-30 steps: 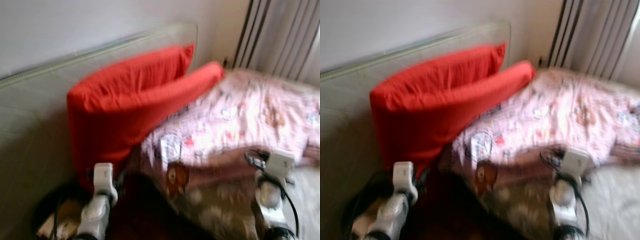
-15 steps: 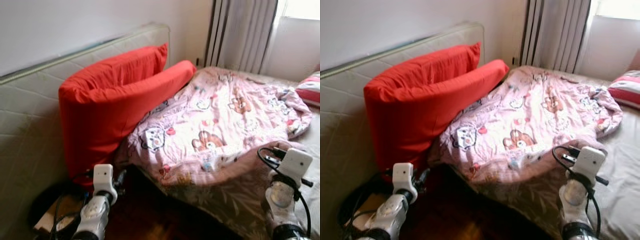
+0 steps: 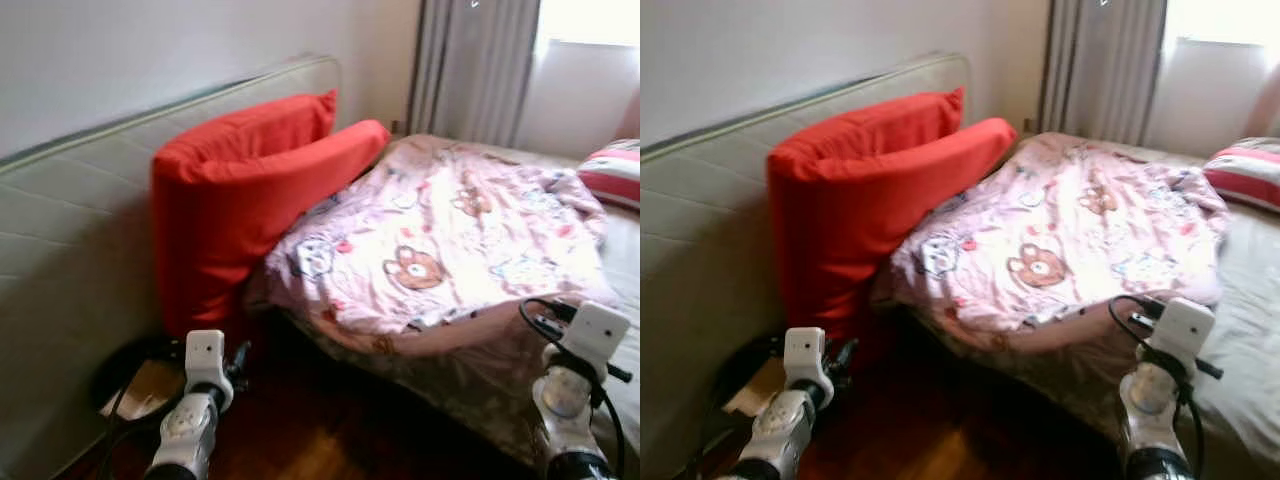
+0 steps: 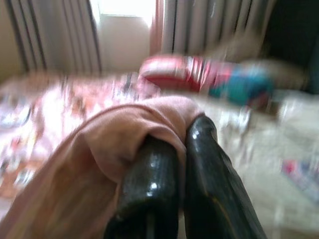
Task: Clean up the room
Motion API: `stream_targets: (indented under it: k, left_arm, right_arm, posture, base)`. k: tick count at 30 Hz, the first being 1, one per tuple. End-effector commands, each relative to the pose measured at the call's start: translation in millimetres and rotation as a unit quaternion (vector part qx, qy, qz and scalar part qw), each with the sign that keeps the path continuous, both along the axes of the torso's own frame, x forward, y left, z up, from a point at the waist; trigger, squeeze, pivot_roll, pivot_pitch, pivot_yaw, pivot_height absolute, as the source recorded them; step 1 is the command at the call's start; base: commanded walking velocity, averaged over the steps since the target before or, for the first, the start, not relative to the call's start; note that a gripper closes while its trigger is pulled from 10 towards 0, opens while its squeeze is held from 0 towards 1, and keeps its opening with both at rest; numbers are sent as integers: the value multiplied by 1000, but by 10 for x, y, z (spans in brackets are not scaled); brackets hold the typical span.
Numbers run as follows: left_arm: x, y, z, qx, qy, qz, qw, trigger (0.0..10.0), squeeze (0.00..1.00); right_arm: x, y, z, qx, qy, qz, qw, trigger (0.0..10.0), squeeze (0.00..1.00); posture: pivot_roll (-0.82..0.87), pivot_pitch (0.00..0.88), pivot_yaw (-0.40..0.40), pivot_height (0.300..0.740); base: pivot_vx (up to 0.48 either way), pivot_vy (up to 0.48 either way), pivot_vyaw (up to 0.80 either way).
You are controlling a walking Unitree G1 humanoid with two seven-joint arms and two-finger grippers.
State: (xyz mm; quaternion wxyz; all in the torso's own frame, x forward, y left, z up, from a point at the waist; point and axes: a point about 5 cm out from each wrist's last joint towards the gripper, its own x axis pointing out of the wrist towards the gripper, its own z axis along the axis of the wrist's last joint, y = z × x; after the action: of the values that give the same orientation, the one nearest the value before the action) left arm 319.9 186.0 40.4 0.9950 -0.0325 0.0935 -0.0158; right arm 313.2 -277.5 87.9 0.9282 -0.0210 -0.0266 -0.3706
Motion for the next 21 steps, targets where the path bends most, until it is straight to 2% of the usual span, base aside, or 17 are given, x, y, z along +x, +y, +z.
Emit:
stream_targets:
  k: [1,7,8,9,10,16,21]
  left_arm:
    - [21,7,19,6,2,-2,1000,10000,0]
    - [4,1,-6,5,7,-3,1000,10000,0]
    - [-2,-13,-18,4,9,-5,1000,10000,0]
    - [-3,-17,-20,4,9,-5,1000,10000,0]
    - [-3,-19,-21,4,10,-6,1000,10000,0]
    - [0,-27,-19,2,9,-7,1000,10000,0]
    - [-1,-23,-20,2,10,-7,1000,10000,0]
  right_arm:
    - [-22,-6,-102,35,23,0,999,10000,0]
    - [-19,21,-136,41,31,12,999,10000,0]
    - [-17,23,-136,43,31,13,999,10000,435]
    - [-16,24,-136,44,31,13,998,10000,435]
    - [-16,24,-136,44,31,14,998,10000,988]
    - [-26,-5,-138,49,31,9,998,10000,1000]
    - [-69,-64,-152,42,39,-17,998,10000,1000]
  posture:
    - [-65,33,53,740]
    - [-66,35,53,740]
    - [-67,37,53,740]
    - [-67,37,53,740]
    - [-67,37,53,740]
    - [-65,40,53,740]
    - [-64,41,53,740]
  base:
    - [0,0,0]
    - [0,0,0]
    - [0,0,0]
    - [0,0,0]
    - [0,0,0]
    - [0,0,0]
    - [0,0,0]
